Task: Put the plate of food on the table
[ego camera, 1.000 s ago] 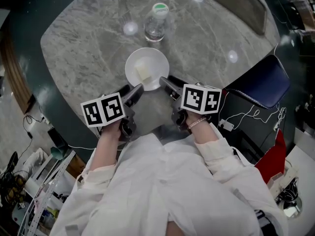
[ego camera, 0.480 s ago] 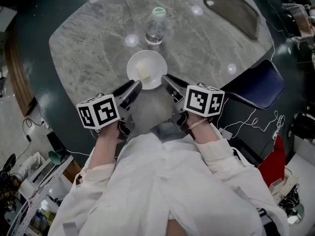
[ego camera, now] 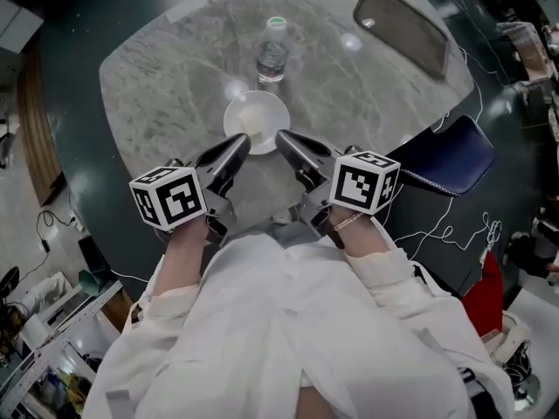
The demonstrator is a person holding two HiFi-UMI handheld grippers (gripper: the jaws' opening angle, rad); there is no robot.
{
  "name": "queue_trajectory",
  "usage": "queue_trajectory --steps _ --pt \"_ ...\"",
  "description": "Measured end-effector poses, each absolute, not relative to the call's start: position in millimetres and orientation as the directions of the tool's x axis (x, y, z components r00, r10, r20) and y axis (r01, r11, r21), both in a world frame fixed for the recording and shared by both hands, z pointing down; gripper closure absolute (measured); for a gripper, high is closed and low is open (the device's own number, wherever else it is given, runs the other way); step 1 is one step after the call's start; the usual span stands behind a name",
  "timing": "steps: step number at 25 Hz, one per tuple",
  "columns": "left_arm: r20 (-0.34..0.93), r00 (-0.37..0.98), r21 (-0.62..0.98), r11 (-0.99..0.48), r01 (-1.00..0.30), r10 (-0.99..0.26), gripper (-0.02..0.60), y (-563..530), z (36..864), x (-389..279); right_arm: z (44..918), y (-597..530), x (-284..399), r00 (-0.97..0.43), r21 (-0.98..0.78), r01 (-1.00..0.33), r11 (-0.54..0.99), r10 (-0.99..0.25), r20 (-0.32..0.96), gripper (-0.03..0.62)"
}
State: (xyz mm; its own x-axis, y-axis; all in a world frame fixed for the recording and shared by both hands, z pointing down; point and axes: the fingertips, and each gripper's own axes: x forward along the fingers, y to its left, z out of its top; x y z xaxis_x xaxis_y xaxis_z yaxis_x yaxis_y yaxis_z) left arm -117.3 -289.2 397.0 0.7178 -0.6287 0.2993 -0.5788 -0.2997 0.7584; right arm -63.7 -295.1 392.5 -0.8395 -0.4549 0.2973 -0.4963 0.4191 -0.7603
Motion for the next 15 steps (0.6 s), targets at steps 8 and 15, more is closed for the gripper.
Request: queue_trajectory --steps 8,15 --pt "0.264 0.671 0.715 -0.326 -0.618 -0.693 0.551 -276 371 -104 359 -287 -60 -0.872 -0.722 -0.449 0.526 -0.433 0.227 0.591" --pt "0.248 0.683 0.686 -0.373 -0.625 -0.687 0.551 -273 356 -94 350 -285 -53 -0.867 -0.674 -0.468 0.571 -0.445 0.225 0.591"
